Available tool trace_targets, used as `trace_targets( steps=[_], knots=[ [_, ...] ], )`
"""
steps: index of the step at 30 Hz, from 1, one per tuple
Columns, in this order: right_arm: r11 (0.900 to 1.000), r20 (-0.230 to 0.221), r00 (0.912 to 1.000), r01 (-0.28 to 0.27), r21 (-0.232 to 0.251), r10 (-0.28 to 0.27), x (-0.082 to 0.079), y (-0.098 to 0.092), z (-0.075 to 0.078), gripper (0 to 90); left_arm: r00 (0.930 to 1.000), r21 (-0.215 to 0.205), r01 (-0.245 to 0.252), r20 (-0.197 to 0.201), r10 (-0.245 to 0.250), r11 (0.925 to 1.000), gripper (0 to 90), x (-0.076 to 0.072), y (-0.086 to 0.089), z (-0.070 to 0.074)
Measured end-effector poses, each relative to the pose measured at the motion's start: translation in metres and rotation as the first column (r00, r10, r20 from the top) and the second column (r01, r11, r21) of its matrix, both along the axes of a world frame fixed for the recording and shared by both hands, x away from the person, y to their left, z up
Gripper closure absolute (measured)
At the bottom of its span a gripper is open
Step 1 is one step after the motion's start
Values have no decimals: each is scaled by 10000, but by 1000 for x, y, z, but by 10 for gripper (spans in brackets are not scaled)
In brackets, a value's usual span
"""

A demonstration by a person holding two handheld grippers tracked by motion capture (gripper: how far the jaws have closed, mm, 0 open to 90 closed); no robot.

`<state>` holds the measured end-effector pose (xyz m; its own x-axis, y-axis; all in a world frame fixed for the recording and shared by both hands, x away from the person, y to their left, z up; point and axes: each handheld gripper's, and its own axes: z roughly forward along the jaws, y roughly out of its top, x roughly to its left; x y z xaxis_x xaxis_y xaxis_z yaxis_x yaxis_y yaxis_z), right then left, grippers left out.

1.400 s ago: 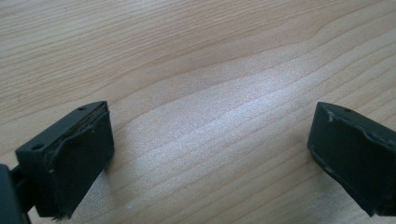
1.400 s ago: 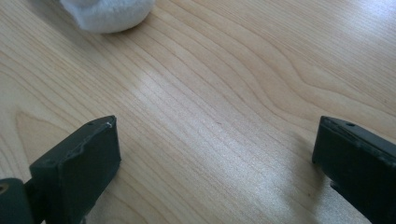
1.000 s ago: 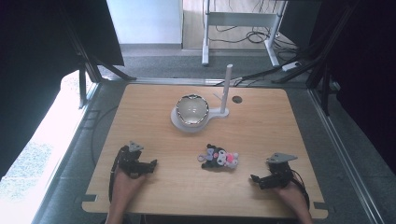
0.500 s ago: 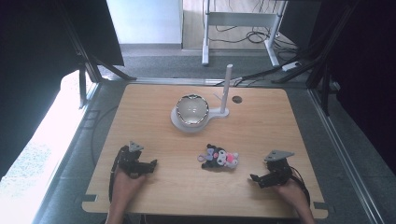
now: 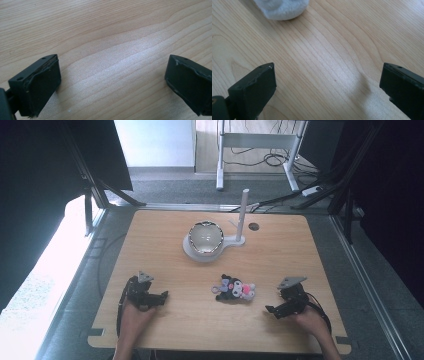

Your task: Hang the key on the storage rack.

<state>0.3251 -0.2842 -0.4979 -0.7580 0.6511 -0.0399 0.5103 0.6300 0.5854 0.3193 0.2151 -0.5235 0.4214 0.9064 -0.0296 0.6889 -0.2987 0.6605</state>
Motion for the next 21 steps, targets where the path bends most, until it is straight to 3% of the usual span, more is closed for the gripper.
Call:
trace_targets(
  steps=[15,21],
  knots=[
    [9969,-515,9973,-550,-563,521,20,16,11,25,10000,-2,-1,0,1,10000,2,0,0,0],
    [9895,-912,9923,-940,-1097,841,29,30,17,32,10000,-3,0,0,0,10000,2,0,0,0]
  ],
)
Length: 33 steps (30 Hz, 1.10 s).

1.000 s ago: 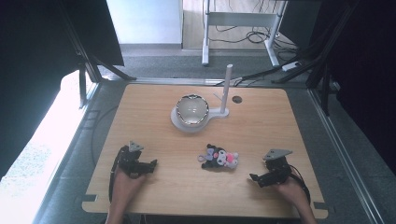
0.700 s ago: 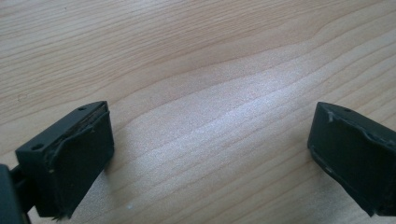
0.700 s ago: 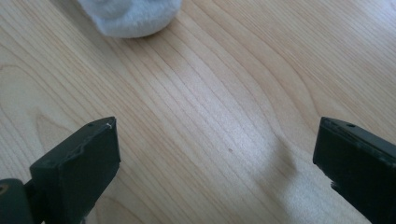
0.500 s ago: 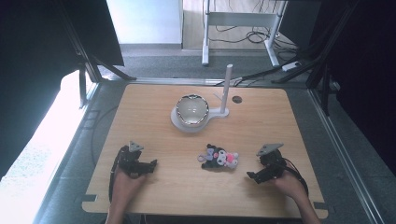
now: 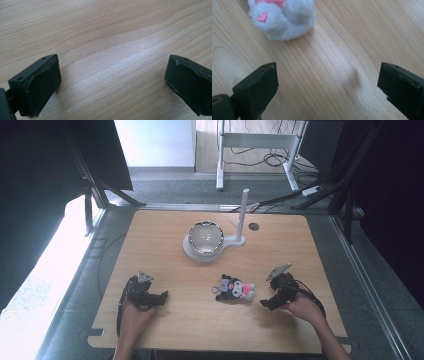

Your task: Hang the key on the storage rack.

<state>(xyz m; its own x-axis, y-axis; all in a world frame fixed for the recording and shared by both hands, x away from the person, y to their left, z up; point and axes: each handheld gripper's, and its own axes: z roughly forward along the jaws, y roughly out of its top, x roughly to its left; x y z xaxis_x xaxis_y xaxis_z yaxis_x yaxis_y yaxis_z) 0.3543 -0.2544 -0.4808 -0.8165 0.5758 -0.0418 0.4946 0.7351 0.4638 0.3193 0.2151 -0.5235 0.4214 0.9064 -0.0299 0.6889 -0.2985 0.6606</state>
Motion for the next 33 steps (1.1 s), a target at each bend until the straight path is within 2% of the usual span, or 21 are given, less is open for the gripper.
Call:
trace_targets(
  steps=[5,6,10,13,15,19,20,21,23,25,28,29,30,32,33],
  knots=[
    [9987,-159,9994,-325,-391,319,4,10,4,36,10000,-2,-1,2,1,10000,2,0,0,0],
    [9969,-277,9984,-511,-594,495,5,17,6,39,10000,16,12,-8,-12,10000,2,0,0,0],
    [9937,-435,9961,-799,-784,767,8,25,8,47,10000,18,14,-9,-14,10000,2,0,0,0],
    [9858,-614,9900,-1327,-1033,1268,12,38,12,47,10000,17,12,-4,-12,10000,2,0,0,0],
    [9836,-686,9883,-1434,-1094,1364,12,41,13,47,10000,19,14,-8,-14,10000,2,0,0,0],
    [9706,-895,9787,-1960,-1394,1848,15,56,15,50,10000,17,15,-6,-15,10000,2,0,0,0],
    [9647,-993,9742,-2158,-1507,2025,16,63,15,54,10000,16,14,-4,-14,10000,2,0,0,0],
    [9647,-993,9742,-2158,-1507,2025,16,63,15,54,10000,17,15,-5,-15,10000,2,0,0,0],
    [9555,-1136,9683,-2395,-1724,2223,18,73,14,68,10000,17,13,-5,-13,10000,2,0,0,0],
    [9526,-1218,9665,-2452,-1801,2257,19,76,14,75,10000,17,18,-14,-18,10000,2,0,0,0],
    [9349,-1486,9557,-2820,-2153,2541,23,90,11,134,10000,16,14,-4,-14,10000,2,0,0,0],
    [9349,-1486,9557,-2820,-2153,2541,23,90,11,134,10000,14,13,-5,-13,10000,2,0,0,0],
    [9256,-1601,9514,-2957,-2361,2631,25,97,10,151,10000,16,15,-5,-15,10000,2,0,0,0],
    [9223,-1687,9500,-2985,-2455,2626,25,100,9,166,10000,13,12,-5,-12,10000,2,0,0,0],
    [9142,-1778,9436,-3178,-2513,2792,26,103,8,177,10000,15,13,-5,-13,10000,2,0,0,0]
  ],
)
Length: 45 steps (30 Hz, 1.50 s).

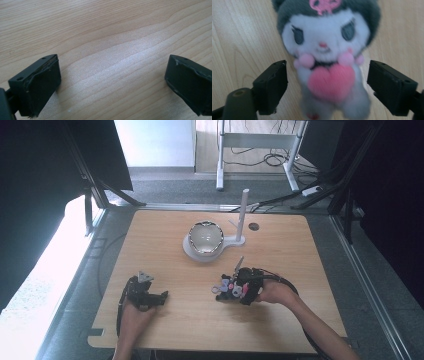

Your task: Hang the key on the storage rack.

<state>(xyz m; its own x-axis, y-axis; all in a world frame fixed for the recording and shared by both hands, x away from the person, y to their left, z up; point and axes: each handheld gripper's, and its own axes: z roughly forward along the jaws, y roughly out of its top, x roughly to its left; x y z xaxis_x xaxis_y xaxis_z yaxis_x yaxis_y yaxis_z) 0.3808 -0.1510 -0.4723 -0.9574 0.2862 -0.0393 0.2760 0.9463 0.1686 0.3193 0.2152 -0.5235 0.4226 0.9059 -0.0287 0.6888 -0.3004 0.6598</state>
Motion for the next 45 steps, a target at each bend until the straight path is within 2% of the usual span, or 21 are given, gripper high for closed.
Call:
trace_targets(
  steps=[5,8,12,18,25,33,35,40,45],
  knots=[
    [9969,-223,9994,-275,-731,260,4,15,-4,265,10000,-1,-1,1,1,10000,2,0,0,0],
    [9927,-306,9987,-429,-1130,397,7,20,-6,361,10000,-2,-1,0,1,10000,2,0,0,0],
    [9892,-523,9971,-626,-1323,561,9,23,-5,435,10000,-1,-1,0,1,10000,2,0,0,0],
    [9943,-672,9964,-579,-894,520,12,19,3,450,10000,-1,-1,-1,1,10000,2,0,0,0],
    [9985,-554,9983,-207,-509,179,16,8,15,455,10000,1,4,-8,-4,10000,2,0,0,0],
    [10000,-443,9990,-17,-98,13,24,-6,39,455,10000,0,-6,4,6,10000,2,0,0,0],
    [9997,-519,9986,107,209,-96,28,-12,48,455,10000,8,1,8,-1,10000,2,0,0,0],
    [9986,-368,9988,329,417,-314,35,-23,63,455,10000,-25,-22,40,22,10000,2,0,0,0],
    [9975,-259,9981,570,408,-560,40,-30,73,455,10000,-2,4,19,-4,10000,2,0,0,0]
  ],
)
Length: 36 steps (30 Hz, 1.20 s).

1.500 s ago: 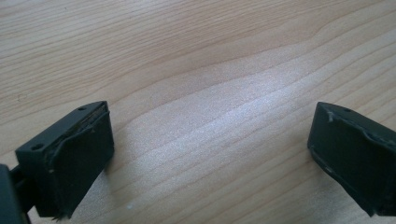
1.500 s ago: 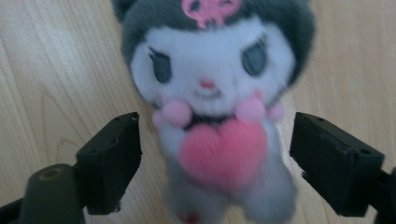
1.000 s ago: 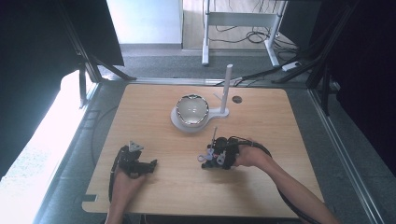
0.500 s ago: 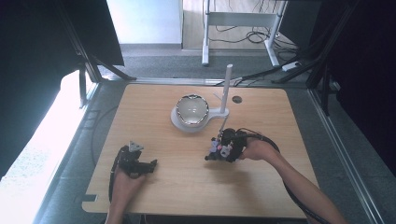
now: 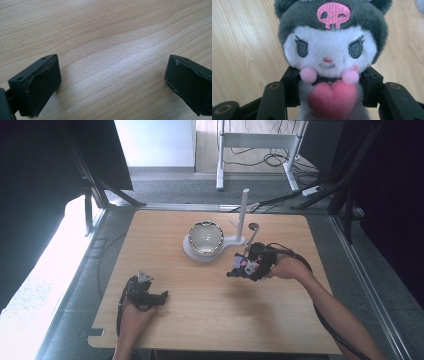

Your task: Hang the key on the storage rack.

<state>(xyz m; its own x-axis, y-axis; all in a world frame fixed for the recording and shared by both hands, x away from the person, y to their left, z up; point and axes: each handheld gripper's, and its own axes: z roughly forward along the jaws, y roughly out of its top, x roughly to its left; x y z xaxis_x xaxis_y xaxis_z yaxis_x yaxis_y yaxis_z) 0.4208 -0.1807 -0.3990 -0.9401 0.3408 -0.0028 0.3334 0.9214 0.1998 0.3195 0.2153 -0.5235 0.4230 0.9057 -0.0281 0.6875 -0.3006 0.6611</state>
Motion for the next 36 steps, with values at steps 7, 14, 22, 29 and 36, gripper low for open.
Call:
trace_targets(
  steps=[7,14,22,29,36],
  knots=[
    [9993,254,9991,348,113,-350,12,-10,22,455,10000,-8,-6,4,6,10000,2,0,0,0],
    [9971,385,9964,743,177,-749,22,-17,35,455,10000,-11,-9,2,9,10000,2,0,0,0],
    [9924,556,9911,1191,294,-1206,36,-27,48,455,10000,-18,-16,13,16,10000,2,0,0,0],
    [9845,695,9827,1687,473,-1717,51,-38,63,455,10000,-19,-13,4,13,10000,2,0,0,0],
    [9776,866,9744,2034,546,-2076,61,-44,75,455,10000,-6,9,-19,-9,10000,1,0,0,0]
  ],
)
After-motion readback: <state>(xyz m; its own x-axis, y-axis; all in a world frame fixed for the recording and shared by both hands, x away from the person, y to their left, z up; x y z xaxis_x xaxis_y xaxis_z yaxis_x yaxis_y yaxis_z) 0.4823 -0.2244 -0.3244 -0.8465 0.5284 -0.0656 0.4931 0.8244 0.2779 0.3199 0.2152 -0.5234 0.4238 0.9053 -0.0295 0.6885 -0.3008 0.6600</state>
